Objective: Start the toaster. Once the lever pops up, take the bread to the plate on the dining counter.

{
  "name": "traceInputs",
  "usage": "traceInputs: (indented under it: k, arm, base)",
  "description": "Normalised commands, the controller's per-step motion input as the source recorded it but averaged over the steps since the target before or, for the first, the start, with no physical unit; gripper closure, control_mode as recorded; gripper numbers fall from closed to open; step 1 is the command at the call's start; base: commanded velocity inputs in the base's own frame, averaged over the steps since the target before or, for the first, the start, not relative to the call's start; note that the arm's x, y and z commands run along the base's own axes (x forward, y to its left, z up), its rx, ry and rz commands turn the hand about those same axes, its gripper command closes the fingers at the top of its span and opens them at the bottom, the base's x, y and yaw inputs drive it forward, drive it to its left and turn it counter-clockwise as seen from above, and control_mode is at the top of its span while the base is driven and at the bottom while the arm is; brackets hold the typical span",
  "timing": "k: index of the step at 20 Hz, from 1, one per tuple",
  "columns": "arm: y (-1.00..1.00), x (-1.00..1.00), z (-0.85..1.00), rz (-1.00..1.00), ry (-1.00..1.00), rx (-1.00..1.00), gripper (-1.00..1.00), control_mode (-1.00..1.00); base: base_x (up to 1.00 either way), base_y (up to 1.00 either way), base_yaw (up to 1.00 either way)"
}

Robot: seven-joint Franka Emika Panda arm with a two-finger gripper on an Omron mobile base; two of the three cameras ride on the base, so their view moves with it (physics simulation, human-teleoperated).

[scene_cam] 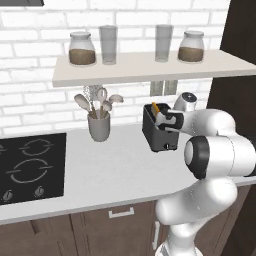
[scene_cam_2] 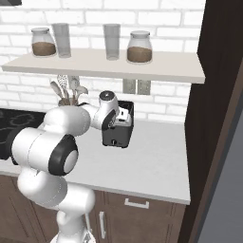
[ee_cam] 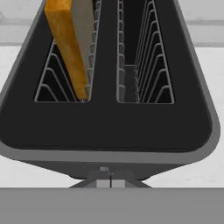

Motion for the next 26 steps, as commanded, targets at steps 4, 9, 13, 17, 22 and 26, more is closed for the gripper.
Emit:
traceInputs:
  k: [4, 9, 13, 17, 22, 26]
  arm:
    - [0.00, 0.00, -0.28, 0.00, 0.00, 0.00, 1.00, -1.00]
    - [0.00, -0.06, -0.47, 0.00, 0.00, 0.00, 1.00, -1.00]
    - [0.00, -0.14, -0.75, -0.01, -0.01, 0.00, 1.00, -1.00]
    - [0.00, -0.10, -0.86, -0.02, -0.04, 0.00, 1.00, -1.00]
    - [0.00, -0.15, -0.78, -0.02, -0.11, 0.00, 1.00, -1.00]
    - [0.00, -0.74, -0.15, -0.08, -0.22, 0.00, 1.00, -1.00]
  base:
    - [0.00, 0.00, 0.00]
    - [0.00, 0.00, 0.00]
    - [0.00, 0.00, 0.00]
    - [0.00, 0.00, 0.00]
    - [0.00, 0.00, 0.00]
    - [0.00, 0.00, 0.00]
